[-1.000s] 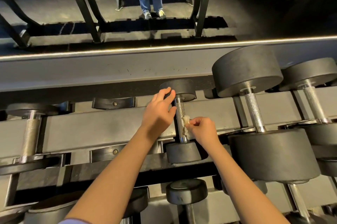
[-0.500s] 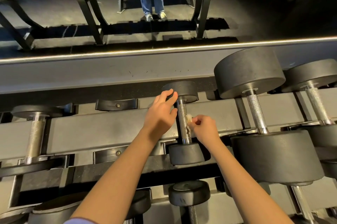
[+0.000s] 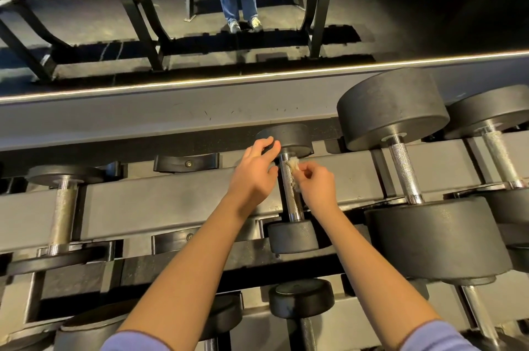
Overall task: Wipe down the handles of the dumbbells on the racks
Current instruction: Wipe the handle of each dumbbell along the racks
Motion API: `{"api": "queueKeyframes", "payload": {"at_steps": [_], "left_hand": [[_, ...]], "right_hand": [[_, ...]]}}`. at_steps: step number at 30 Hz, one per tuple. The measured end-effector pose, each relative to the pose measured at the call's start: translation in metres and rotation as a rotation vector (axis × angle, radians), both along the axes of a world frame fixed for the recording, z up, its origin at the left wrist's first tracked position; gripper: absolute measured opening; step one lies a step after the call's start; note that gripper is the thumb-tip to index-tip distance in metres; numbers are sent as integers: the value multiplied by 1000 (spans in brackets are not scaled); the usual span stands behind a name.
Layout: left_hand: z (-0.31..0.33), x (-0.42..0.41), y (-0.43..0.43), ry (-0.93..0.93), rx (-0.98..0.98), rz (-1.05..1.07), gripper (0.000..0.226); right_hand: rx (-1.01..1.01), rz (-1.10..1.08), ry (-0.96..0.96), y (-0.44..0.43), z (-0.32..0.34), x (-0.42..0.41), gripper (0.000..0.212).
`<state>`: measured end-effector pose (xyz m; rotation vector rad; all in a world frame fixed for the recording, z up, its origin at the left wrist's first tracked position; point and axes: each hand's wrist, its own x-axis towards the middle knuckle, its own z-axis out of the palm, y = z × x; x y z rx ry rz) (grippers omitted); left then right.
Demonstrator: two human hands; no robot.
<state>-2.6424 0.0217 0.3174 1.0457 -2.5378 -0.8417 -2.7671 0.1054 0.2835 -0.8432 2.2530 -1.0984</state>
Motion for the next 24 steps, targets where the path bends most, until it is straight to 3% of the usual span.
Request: {"api": "queueKeyframes", "payload": {"at_steps": [7, 12, 17, 24], "left_hand": [[-1, -2, -1, -32, 24, 17, 55], [1, 0, -5, -65, 34, -7, 56], [1, 1, -7, -68, 21, -25, 56], [1, 2, -5, -87, 2, -34, 58]], "right_hand": [[85, 176, 149, 26, -1, 10, 5], [-17, 81, 166, -8, 12, 0, 13], [-21, 56, 128, -10, 9, 3, 14], [135, 123, 54, 21, 6, 7, 9]]}}
